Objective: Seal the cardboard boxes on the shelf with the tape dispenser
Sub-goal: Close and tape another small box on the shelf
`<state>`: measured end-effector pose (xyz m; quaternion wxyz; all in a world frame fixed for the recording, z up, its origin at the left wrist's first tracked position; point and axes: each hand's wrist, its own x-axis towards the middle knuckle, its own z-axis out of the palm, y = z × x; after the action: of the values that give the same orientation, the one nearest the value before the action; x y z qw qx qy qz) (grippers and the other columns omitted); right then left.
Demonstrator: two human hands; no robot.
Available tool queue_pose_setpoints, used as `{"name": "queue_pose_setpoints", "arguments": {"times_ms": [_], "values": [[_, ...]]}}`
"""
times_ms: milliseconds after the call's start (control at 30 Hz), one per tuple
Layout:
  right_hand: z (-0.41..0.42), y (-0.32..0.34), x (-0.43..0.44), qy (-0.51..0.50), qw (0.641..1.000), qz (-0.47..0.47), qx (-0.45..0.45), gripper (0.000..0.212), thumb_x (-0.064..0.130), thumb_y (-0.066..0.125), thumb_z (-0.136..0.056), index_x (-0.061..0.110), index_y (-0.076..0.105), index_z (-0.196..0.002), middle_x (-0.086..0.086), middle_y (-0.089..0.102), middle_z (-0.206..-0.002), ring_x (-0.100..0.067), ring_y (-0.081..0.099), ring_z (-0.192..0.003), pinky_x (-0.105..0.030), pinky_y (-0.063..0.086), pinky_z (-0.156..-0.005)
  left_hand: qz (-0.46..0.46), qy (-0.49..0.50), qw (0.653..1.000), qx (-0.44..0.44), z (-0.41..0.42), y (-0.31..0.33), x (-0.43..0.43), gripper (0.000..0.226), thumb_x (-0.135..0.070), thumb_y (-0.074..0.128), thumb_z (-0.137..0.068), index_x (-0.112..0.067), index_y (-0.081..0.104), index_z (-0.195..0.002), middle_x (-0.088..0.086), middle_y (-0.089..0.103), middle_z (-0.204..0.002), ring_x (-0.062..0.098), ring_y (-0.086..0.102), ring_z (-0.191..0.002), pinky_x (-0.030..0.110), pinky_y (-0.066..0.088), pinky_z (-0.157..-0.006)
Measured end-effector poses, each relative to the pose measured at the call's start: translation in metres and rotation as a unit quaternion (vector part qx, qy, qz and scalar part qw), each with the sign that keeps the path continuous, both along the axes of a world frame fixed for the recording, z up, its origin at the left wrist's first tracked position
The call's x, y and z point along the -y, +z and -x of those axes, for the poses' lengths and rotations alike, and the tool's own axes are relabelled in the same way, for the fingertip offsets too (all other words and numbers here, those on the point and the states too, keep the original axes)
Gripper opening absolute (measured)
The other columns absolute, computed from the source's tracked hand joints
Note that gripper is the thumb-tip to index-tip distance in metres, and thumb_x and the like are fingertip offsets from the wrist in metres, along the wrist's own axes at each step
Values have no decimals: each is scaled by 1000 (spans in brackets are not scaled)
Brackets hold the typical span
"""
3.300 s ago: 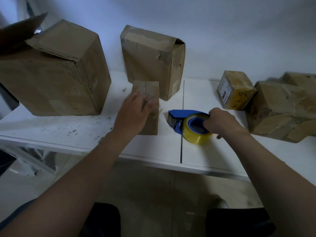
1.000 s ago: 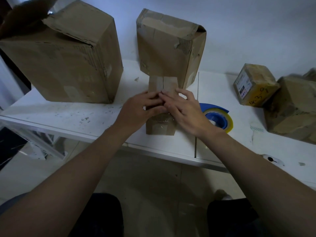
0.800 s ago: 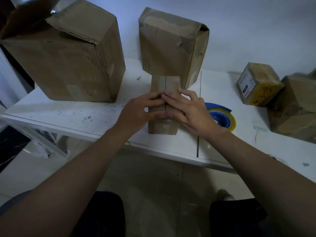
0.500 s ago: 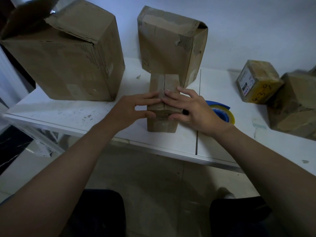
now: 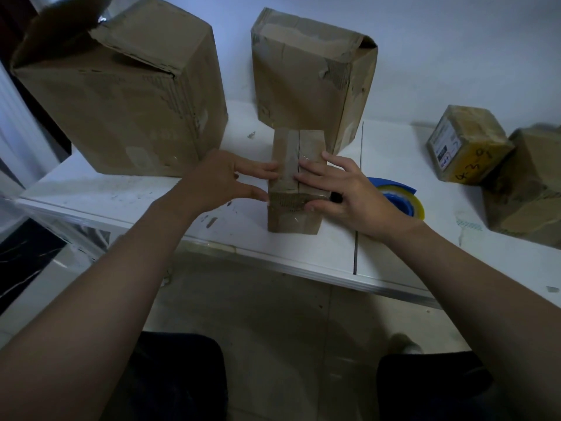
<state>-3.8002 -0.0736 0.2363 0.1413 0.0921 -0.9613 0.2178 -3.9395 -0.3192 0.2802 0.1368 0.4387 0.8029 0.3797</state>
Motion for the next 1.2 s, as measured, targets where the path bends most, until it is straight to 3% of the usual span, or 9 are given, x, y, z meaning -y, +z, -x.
{"name": "queue_pose_setpoints", "arguments": {"times_ms": [67,200,433,567,633,700,833,967,1200], "values": [[0,-1,-2,2,1000,0,-5,61,47,62,-91,33,47,-149,14,38,-158,-24,20,-152,-32,18,-122,-3,5,1000,-25,-3,2,-3,54,-47,86,-61,-33,75,-112,-29,65,-119,2,68,-107,48,58,-90],[1,-3,-1,8,1000,-3,-20,61,47,61,-91,29,49,-148,12,40,-157,-25,20,-152,-23,13,-121,-14,-4,997,-77,-6,1,-8,60,-53,82,-60,-23,76,-112,-25,65,-117,-8,62,-110,31,54,-95],[-5,-1,6,-2,1000,11,1,57,58,38,-100,31,47,-149,17,33,-158,-17,9,-152,-17,4,-119,-36,-4,985,-171,-16,-14,-3,51,-33,84,-77,-9,72,-120,-1,67,-129,11,66,-115,35,53,-101],[-6,3,11,4,1000,-4,2,54,54,30,-105,28,49,-148,12,35,-159,-11,13,-153,-28,8,-123,-53,14,982,-183,-22,-22,-8,48,-33,84,-78,-7,72,-117,2,69,-126,15,66,-112,36,55,-95],[-9,13,10,8,1000,13,5,48,40,26,-108,25,52,-145,16,34,-155,10,9,-146,-15,5,-119,-57,10,985,-161,-21,-19,-7,43,-31,82,-81,-11,70,-117,0,68,-127,12,63,-114,35,55,-93],[-11,24,2,-21,998,41,30,46,33,23,-110,29,49,-147,22,34,-152,11,16,-143,-7,7,-114,-55,5,988,-143,-17,-17,-3,39,-27,79,-84,-15,69,-119,-3,66,-130,10,61,-118,35,56,-94],[-9,24,-10,-73,996,3,47,45,30,50,-105,39,45,-149,23,34,-157,-10,21,-148,-37,18,-113,-40,38,990,-134,-11,-16,2,40,-22,77,-87,-16,67,-125,-2,63,-136,12,60,-121,37,55,-96],[2,18,-2,-70,997,-28,7,52,38,68,-94,34,53,-144,9,45,-151,-18,33,-140,-46,28,-111,-23,134,988,-67,-13,-11,-2,59,-26,79,-85,-17,58,-139,-8,64,-128,4,60,-112,24,50,-98],[17,9,6,-38,998,15,-49,53,29,81,-82,22,66,-132,-4,55,-132,-19,42,-125,-7,18,-104,-12,154,984,-87,-23,-11,-6,45,-18,68,-93,-20,60,-137,-4,72,-116,3,64,-101,1,40,-77]]}}
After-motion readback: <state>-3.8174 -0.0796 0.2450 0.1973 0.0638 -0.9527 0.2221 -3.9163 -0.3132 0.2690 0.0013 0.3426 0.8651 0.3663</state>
